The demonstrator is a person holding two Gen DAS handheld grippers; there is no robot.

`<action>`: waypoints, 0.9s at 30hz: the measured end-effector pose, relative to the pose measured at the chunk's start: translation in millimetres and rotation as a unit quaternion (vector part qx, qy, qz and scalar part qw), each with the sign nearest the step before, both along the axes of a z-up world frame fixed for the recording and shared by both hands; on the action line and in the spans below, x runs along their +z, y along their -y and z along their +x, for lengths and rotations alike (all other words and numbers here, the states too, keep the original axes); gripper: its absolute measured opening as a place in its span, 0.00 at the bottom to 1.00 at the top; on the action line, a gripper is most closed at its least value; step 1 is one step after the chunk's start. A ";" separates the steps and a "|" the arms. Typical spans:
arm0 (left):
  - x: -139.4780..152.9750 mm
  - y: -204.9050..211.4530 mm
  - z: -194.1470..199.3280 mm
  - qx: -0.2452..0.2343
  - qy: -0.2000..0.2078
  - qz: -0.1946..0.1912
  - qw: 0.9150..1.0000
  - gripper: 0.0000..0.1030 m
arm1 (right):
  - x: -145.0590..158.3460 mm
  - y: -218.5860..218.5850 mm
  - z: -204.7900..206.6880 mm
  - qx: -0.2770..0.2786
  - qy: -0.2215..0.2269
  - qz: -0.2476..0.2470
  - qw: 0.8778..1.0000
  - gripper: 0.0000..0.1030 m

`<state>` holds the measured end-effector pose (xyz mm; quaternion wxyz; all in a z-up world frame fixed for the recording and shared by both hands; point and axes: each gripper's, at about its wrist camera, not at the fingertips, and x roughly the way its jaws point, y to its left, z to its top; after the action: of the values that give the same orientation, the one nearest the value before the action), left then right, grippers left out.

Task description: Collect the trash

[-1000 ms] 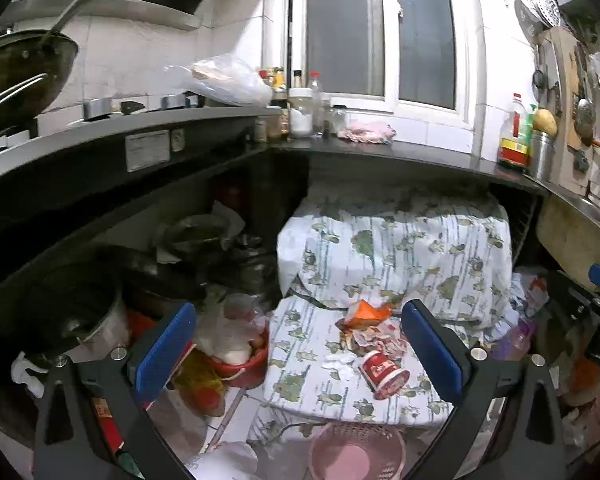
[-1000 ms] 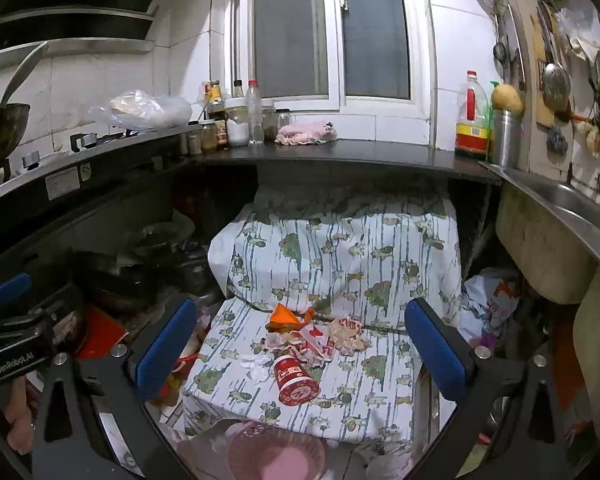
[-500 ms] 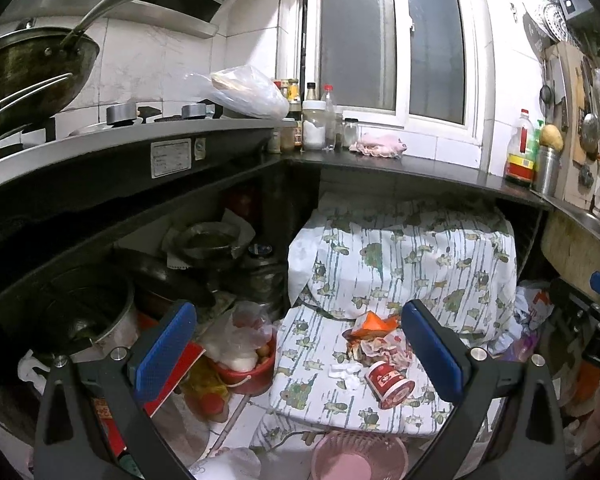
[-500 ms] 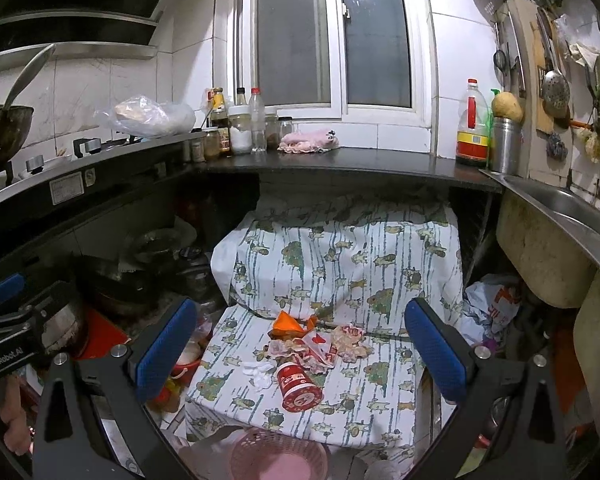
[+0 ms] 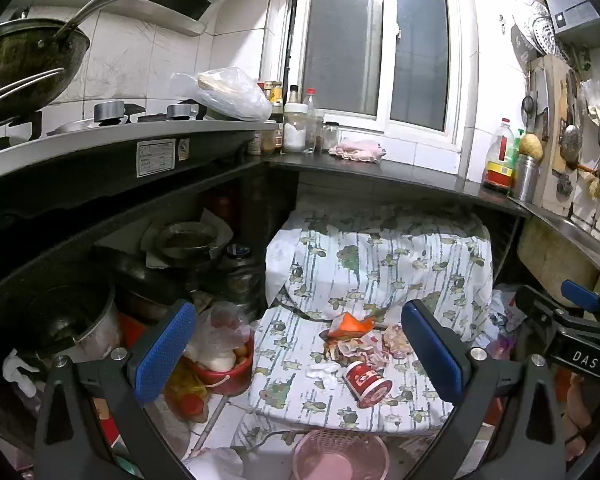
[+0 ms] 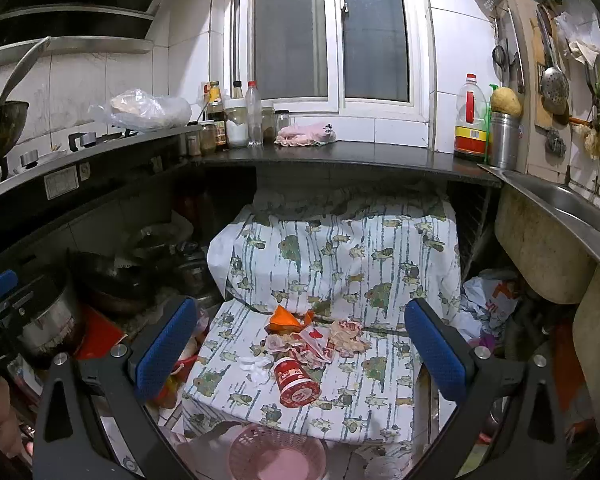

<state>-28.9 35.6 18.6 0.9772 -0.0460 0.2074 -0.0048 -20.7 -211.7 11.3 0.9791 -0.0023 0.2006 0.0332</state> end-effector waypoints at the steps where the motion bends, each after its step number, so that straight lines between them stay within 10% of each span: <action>1: 0.4 -0.4 0.7 0.001 -0.001 0.001 1.000 1.00 | -0.8 -0.6 0.2 0.000 -0.001 -0.001 1.000 1.00; 27: -0.2 -14.6 -1.2 0.041 0.020 0.005 0.999 1.00 | -4.3 -11.2 2.4 0.003 -0.001 -0.006 1.000 1.00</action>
<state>-30.1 50.2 18.4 0.9806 -0.0496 0.1861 0.0353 -18.3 -200.5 7.0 0.9789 -0.0082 0.2013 0.0348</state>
